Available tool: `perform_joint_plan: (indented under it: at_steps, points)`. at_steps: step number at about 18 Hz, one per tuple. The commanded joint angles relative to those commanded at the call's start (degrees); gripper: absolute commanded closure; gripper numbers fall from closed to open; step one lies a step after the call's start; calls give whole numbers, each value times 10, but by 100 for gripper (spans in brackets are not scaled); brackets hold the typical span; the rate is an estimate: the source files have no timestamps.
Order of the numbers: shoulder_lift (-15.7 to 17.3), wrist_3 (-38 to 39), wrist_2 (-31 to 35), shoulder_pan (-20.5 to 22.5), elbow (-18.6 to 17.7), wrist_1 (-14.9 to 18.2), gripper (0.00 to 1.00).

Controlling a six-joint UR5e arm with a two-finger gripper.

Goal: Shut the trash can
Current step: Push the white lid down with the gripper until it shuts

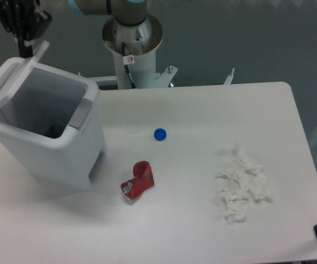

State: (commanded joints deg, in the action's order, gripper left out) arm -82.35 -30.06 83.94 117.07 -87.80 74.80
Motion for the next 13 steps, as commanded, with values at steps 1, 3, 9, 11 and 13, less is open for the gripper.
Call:
perform_joint_plan:
  at_steps: [1,3,9,11,13]
  points:
    - [-1,0,0,4,-1,-7,100]
    - [-9,0,-1,10,-3,-19,100]
    - [-10,-3,0,24,-32,-39,100]
    - [-11,-3,0,24,-38,-39,100]
    - [-11,-2,0,25,-39,-40,100]
